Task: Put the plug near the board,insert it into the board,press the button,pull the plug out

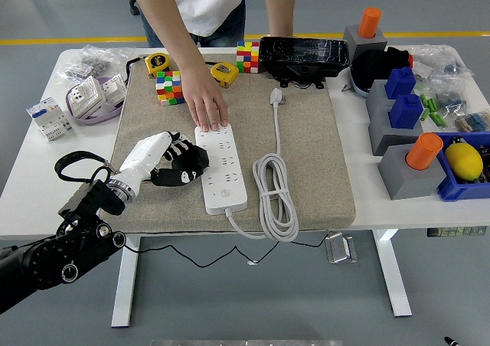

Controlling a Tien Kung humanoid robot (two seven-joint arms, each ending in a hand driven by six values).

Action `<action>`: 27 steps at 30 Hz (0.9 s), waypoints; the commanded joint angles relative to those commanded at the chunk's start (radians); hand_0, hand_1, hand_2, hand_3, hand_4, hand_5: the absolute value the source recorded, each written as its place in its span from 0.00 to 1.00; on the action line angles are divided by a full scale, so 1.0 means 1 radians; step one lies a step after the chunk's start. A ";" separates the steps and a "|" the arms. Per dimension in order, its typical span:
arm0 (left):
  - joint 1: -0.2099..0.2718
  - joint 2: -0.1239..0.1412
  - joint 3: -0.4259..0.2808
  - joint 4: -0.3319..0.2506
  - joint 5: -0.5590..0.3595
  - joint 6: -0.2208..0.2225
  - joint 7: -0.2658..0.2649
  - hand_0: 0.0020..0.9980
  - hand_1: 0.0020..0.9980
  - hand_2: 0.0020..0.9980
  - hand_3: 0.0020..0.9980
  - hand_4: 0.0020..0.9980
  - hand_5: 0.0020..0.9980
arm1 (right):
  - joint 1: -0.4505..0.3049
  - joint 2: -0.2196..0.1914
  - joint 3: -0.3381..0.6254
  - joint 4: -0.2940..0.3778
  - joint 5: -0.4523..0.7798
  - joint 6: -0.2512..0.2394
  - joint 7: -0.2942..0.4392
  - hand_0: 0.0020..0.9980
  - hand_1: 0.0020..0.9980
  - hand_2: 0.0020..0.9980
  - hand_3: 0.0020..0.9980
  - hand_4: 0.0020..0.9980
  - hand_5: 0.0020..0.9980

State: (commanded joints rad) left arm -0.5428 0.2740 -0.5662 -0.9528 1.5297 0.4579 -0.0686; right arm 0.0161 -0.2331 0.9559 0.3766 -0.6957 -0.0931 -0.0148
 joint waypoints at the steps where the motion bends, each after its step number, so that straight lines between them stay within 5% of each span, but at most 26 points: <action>1: 0.000 0.000 0.000 0.000 -0.001 0.000 0.000 0.43 0.46 0.48 0.53 0.73 0.12 | 0.000 0.000 0.000 0.000 0.000 0.000 0.000 0.61 0.65 0.67 0.56 0.96 0.51; 14: -0.002 -0.003 0.002 -0.001 -0.004 -0.010 -0.001 0.43 0.47 0.52 0.55 0.74 0.12 | 0.001 0.000 0.001 -0.001 0.000 0.000 0.000 0.61 0.65 0.67 0.56 0.96 0.51; 15: -0.002 -0.004 0.001 -0.001 -0.005 -0.013 0.000 0.49 0.55 0.58 0.58 0.77 0.13 | 0.001 0.000 0.001 -0.001 0.000 0.000 0.000 0.61 0.65 0.67 0.56 0.96 0.51; 20: -0.002 -0.005 0.000 0.002 -0.010 -0.018 -0.002 0.49 0.55 0.58 0.58 0.77 0.13 | 0.001 0.001 0.000 0.001 0.001 0.000 0.000 0.61 0.65 0.67 0.56 0.96 0.51; 21: -0.001 -0.005 0.000 0.003 -0.012 -0.018 -0.003 0.66 0.72 0.72 0.68 0.99 0.26 | 0.001 0.001 0.000 0.001 0.001 0.000 0.000 0.61 0.65 0.67 0.56 0.96 0.51; 26: -0.002 -0.004 -0.003 0.006 -0.017 -0.022 -0.007 0.66 0.72 0.72 0.68 0.99 0.26 | 0.002 0.000 -0.002 0.000 0.001 0.000 0.000 0.61 0.65 0.67 0.56 0.96 0.51; 27: -0.003 -0.004 -0.003 0.006 -0.019 -0.025 -0.007 0.69 0.78 0.79 0.78 1.00 0.32 | 0.002 0.000 -0.001 0.000 0.001 0.000 0.000 0.61 0.65 0.67 0.56 0.96 0.51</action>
State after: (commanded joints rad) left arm -0.5454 0.2704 -0.5692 -0.9468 1.5110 0.4328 -0.0752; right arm 0.0177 -0.2326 0.9552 0.3763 -0.6951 -0.0926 -0.0151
